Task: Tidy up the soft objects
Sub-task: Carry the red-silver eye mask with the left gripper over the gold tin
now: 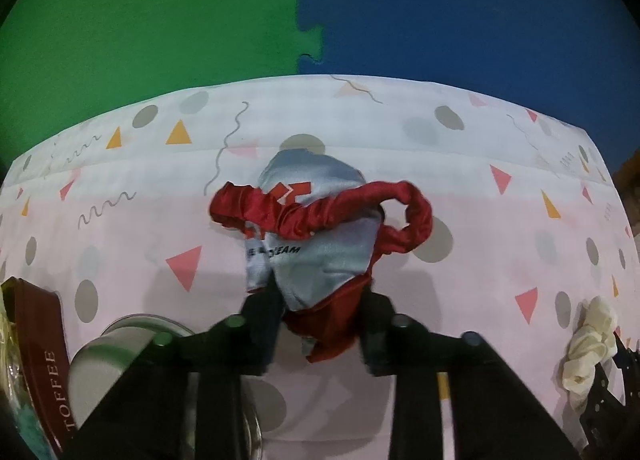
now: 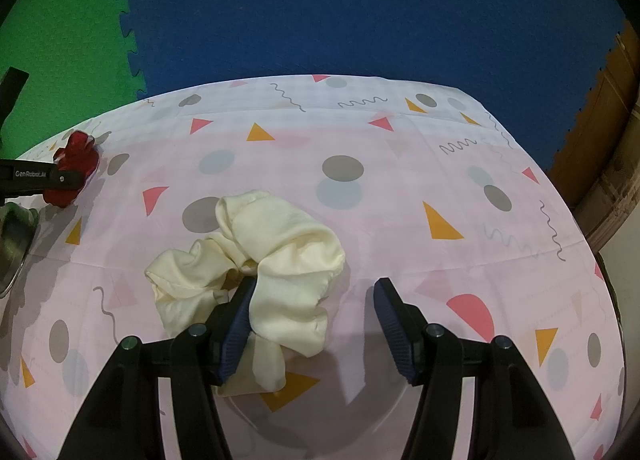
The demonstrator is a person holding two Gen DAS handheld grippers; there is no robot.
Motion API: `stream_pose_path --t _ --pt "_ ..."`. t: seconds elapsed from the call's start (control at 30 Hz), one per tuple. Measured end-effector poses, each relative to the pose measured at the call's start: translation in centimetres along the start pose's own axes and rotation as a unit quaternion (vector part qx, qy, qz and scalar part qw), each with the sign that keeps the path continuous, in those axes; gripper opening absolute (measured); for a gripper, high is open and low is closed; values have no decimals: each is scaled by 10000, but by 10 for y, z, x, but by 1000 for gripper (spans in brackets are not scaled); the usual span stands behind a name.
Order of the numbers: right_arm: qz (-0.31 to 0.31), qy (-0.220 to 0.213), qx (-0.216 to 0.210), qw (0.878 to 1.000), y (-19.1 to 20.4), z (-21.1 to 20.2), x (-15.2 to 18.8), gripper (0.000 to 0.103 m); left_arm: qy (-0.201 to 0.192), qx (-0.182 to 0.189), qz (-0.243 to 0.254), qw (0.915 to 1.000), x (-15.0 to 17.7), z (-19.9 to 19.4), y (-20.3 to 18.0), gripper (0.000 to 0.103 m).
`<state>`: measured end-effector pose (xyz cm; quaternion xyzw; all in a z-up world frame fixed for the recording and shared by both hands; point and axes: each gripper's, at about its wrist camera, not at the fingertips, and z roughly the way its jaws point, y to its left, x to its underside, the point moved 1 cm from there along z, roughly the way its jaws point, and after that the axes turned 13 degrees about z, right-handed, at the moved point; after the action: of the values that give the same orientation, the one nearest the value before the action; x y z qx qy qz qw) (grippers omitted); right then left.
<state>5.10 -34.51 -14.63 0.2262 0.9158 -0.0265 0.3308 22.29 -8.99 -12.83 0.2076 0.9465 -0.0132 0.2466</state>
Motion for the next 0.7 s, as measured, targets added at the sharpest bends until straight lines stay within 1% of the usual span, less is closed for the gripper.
stream_pose_path --t 0.1,0.2,0.63,0.7 --pt "3 1 -4 10000 0 0 0 61 2 -46 18 10000 2 -1 -2 20" --pt "2 0 -2 10000 0 0 0 61 11 -58 4 10000 5 -5 -3 18" --pt "5 -1 -4 10000 0 0 0 61 -55 -15 -3 10000 22 -24 -9 18" --pt "7 -1 -7 10000 0 0 0 61 -90 -56 37 9999 24 -29 -11 18"
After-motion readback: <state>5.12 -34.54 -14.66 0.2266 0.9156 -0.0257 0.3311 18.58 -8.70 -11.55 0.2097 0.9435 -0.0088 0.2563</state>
